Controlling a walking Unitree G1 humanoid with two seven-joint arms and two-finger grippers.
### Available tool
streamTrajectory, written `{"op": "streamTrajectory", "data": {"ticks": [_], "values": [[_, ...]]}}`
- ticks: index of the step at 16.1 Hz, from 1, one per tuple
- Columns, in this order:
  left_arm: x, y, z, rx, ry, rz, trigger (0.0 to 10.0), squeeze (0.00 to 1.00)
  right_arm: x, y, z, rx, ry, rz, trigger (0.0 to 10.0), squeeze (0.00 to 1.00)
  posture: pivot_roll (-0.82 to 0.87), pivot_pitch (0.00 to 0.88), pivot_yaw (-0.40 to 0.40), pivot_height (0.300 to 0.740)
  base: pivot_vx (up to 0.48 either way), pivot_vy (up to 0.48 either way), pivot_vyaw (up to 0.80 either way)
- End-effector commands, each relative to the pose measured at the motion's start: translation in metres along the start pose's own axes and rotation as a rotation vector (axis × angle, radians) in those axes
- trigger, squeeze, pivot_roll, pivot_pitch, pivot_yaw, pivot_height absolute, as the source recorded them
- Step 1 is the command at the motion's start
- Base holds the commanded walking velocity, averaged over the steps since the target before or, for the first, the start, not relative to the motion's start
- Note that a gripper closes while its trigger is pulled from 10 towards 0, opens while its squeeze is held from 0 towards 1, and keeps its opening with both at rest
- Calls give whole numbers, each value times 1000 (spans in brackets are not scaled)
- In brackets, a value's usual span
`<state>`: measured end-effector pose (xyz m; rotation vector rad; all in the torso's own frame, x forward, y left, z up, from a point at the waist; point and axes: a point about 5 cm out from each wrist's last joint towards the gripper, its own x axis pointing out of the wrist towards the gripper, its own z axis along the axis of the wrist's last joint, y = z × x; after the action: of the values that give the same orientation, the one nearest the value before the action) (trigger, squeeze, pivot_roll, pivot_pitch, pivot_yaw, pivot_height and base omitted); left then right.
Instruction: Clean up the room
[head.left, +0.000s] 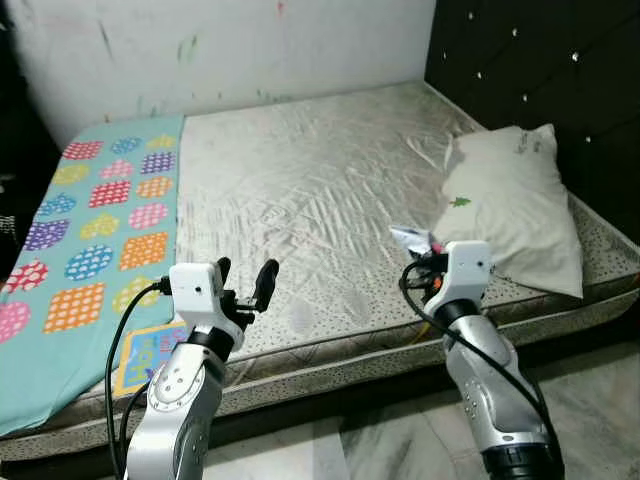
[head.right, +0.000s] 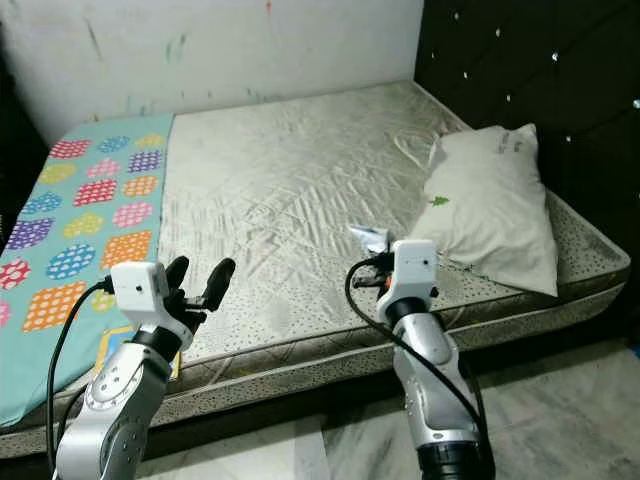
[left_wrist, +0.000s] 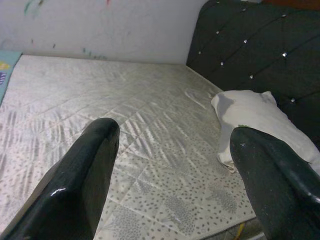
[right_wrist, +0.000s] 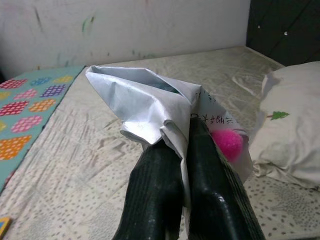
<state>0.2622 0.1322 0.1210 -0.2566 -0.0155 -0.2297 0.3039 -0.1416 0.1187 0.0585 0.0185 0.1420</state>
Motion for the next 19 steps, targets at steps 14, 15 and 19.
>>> {"op": "streamTrajectory", "data": {"ticks": [14,15,19], "values": [[1,3,4,14,-15,0,10000,0,6,2,7,13,-34,-16,10000,0,-131,29,92,740,274,0,0],[1,3,5,14,-15,0,10000,0,7,2,7,12,-35,-17,10000,0,-131,27,91,740,285,0,0],[2,3,5,17,-16,0,10000,0,8,2,7,12,-36,-18,10000,0,-130,26,91,740,290,0,0]]}}
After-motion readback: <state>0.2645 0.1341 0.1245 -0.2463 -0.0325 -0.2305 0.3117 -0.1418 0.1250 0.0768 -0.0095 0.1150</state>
